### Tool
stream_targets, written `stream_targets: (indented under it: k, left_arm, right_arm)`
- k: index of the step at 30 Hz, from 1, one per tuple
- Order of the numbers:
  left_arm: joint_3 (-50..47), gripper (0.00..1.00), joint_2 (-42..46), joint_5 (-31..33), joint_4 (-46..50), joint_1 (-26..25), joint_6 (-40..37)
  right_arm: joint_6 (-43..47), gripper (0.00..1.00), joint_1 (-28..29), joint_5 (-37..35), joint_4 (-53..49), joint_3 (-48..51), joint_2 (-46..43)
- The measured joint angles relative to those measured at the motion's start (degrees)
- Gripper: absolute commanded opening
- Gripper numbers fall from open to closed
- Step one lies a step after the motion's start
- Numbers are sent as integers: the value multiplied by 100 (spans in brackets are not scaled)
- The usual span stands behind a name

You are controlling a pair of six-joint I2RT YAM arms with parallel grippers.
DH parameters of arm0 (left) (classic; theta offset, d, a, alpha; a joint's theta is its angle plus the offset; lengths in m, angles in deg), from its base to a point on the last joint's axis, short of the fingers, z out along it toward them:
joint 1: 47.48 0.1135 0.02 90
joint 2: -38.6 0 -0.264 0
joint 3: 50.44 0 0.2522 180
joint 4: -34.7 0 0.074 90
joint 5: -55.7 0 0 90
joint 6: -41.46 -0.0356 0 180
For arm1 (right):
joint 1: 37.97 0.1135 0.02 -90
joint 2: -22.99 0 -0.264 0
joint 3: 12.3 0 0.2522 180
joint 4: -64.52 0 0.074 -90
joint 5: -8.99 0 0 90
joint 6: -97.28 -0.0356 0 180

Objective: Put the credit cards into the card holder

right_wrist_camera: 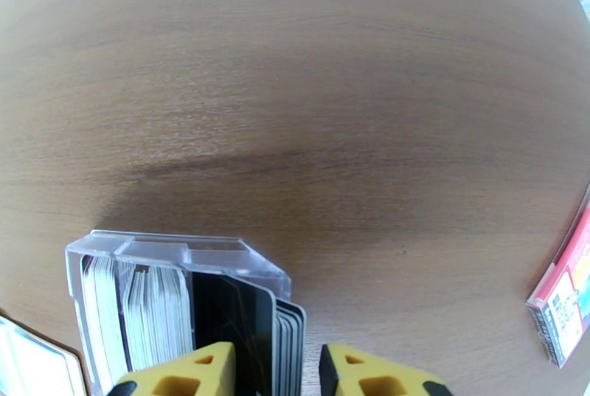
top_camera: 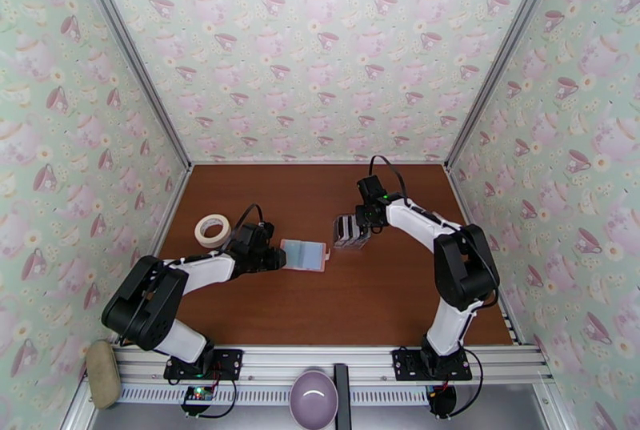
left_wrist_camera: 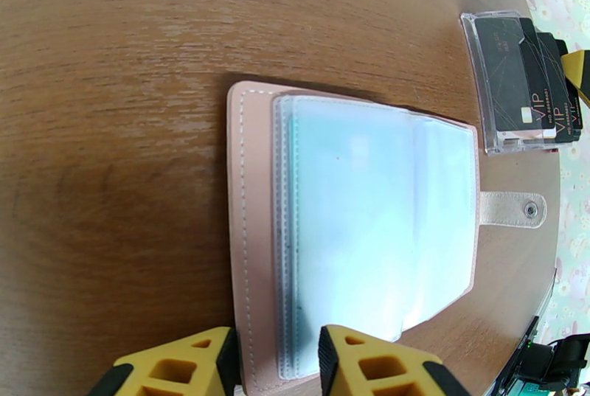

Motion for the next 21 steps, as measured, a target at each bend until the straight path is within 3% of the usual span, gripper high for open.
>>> stream_targets:
  k: [21]
  left_arm:
    - [0,37,-11,-44,-22,22,0]
  right_arm:
    - [20,15,2,-20,-37,-11,-118]
